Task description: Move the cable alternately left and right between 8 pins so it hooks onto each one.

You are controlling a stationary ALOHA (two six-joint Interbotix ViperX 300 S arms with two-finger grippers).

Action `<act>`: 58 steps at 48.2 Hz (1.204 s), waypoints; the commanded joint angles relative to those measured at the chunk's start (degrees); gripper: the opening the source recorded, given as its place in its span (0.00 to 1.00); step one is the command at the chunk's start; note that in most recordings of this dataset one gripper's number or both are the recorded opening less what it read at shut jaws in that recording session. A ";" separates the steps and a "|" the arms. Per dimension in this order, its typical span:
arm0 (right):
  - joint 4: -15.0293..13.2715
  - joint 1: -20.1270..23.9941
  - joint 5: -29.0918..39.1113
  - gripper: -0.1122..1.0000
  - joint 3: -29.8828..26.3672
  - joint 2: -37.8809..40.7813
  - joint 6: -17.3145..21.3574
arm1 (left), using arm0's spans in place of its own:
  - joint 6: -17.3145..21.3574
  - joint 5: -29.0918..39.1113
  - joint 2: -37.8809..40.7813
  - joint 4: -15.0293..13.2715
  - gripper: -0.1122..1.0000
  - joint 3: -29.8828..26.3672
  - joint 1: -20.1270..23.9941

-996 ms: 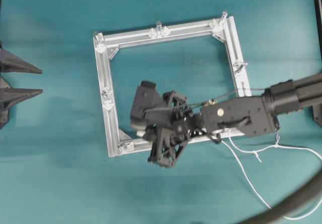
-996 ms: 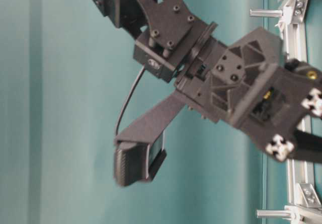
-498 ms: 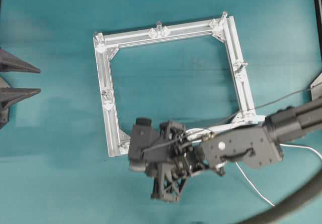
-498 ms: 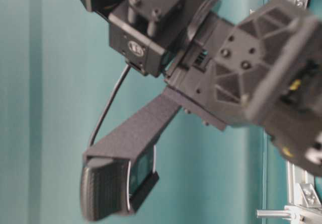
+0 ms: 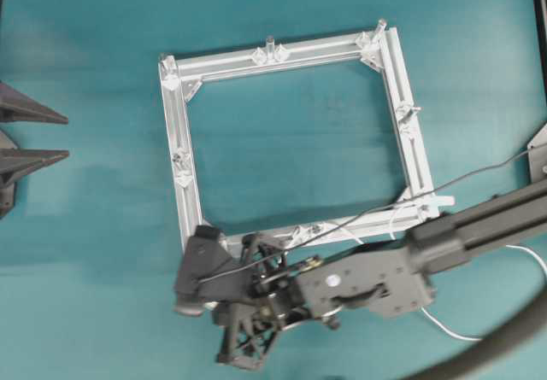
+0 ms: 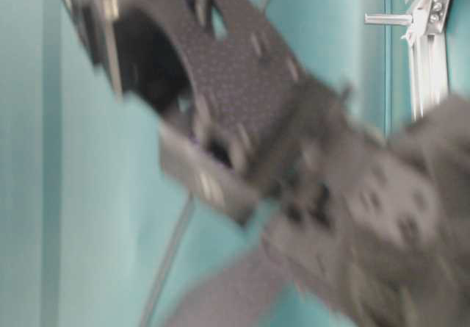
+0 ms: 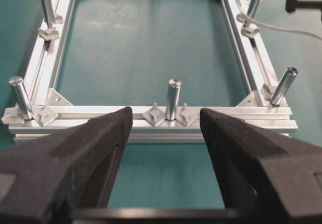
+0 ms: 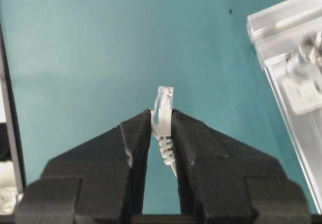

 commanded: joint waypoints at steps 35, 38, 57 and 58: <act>-5.36 -7.38 7.65 0.23 -22.06 10.20 21.36 | -0.18 -0.26 0.44 0.18 0.71 -0.62 -0.18; -6.24 -7.65 7.65 0.23 -22.06 10.28 22.32 | -0.18 -0.26 0.44 0.18 0.71 -0.62 -0.18; -13.97 -8.96 7.65 0.23 -19.07 8.70 33.13 | -0.18 -0.26 0.44 0.18 0.71 -0.62 -0.18; -14.68 -8.96 7.65 0.23 -18.72 8.35 33.75 | -0.18 -0.26 0.44 0.18 0.71 -0.53 -0.18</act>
